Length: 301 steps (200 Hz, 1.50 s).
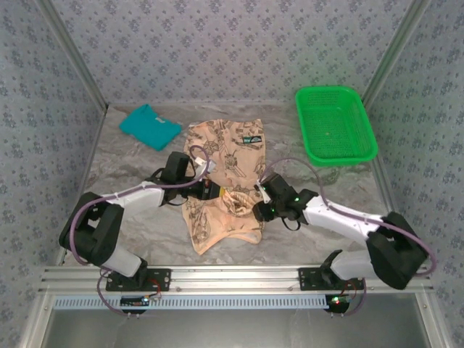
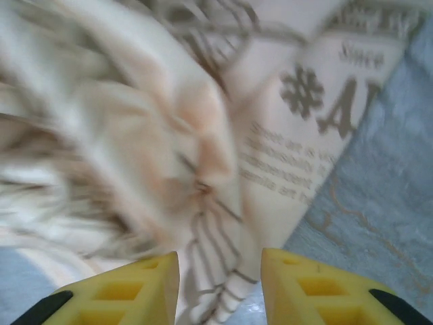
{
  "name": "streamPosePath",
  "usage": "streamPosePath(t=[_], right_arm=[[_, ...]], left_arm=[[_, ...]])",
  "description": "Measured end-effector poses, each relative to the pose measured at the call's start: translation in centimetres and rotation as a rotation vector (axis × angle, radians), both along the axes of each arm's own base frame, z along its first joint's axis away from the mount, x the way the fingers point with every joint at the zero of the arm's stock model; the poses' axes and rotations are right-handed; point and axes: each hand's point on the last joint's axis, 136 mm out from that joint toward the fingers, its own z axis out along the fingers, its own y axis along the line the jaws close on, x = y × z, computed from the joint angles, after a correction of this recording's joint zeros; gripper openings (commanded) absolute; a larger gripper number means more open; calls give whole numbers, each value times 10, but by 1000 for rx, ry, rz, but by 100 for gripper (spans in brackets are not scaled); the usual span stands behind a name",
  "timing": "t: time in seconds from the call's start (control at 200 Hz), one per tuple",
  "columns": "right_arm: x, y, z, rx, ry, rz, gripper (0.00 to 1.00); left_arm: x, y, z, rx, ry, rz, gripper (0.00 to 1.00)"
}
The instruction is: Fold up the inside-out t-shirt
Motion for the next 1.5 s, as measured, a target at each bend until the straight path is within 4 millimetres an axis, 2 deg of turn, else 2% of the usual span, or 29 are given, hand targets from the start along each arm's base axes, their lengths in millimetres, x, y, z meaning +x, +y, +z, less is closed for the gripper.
streamPosePath(t=[0.085, 0.15, 0.225, 0.305, 0.495, 0.595, 0.705, 0.835, 1.014, 1.129, 1.234, 1.279, 1.389, 1.469, 1.504], right_arm=[[1, 24, 34, 73, -88, 61, 40], [-1, 44, 46, 109, -120, 110, 40], [0, 64, 45, 106, -113, 145, 37], [6, 77, 30, 66, -92, 151, 36], [15, 61, -3, -15, -53, 93, 40], [13, 52, -15, -32, -30, 79, 36], [7, 53, -20, -23, -5, 98, 23], [5, 58, -18, 28, 29, 125, 0], [-8, 65, -3, 125, 60, 234, 0], [-33, 80, 20, 178, 21, 381, 0], [-57, 92, 23, 187, 12, 498, 0], [-60, 94, 21, 182, 14, 517, 2], [-60, 90, 8, 171, 32, 513, 7], [-60, 84, 1, 171, 65, 505, 12], [-61, 83, 0, 175, 72, 506, 19]], left_arm=[[-1, -2, 0, -11, 19, -6, 0], [-2, -3, -1, -21, 35, -10, 0], [-3, -4, -4, -23, 53, -14, 0], [-3, -4, -7, -21, 69, -9, 0], [-3, -5, -6, -27, 71, -13, 0], [-1, -6, -9, -22, 80, -13, 0], [0, -6, -15, -13, 97, -12, 0], [2, -6, -22, 1, 109, -3, 0], [21, -2, -29, 63, 95, 50, 0], [38, -3, -37, 111, 76, 83, 0], [49, -3, -54, 153, 98, 101, 1], [49, -3, -64, 169, 119, 102, 5], [45, -2, -82, 192, 164, 96, 23], [48, -4, -75, 180, 141, 83, 34], [49, -4, -72, 181, 133, 85, 36]])
